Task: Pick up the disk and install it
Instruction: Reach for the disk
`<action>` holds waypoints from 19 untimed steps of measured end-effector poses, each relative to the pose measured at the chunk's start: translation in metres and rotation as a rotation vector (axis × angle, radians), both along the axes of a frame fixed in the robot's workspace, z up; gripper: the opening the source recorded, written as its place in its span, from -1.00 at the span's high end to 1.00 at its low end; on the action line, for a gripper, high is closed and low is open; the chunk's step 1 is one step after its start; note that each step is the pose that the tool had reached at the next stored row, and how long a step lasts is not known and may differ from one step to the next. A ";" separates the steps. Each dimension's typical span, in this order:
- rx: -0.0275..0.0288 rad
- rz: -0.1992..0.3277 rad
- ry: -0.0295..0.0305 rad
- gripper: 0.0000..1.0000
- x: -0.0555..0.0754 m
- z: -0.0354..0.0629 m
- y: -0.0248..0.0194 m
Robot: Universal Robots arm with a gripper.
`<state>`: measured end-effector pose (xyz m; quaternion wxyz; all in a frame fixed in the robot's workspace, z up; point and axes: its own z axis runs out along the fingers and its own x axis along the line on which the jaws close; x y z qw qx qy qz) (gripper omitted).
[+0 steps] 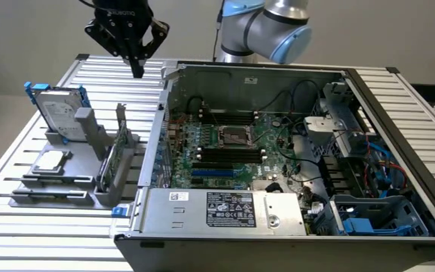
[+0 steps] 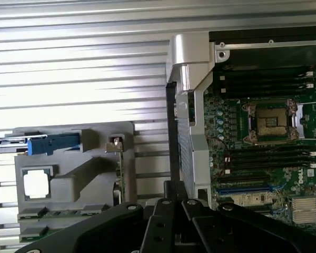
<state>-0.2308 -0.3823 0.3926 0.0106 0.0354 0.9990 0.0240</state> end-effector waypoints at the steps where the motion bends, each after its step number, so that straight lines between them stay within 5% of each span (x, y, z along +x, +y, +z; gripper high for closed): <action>1: 0.0000 0.000 -0.0001 0.79 -0.005 0.0000 0.0003; 11: 0.0001 0.000 -0.0001 0.79 -0.050 0.0000 0.0035; 19: 0.0000 0.000 -0.0001 0.79 -0.086 0.0000 0.0101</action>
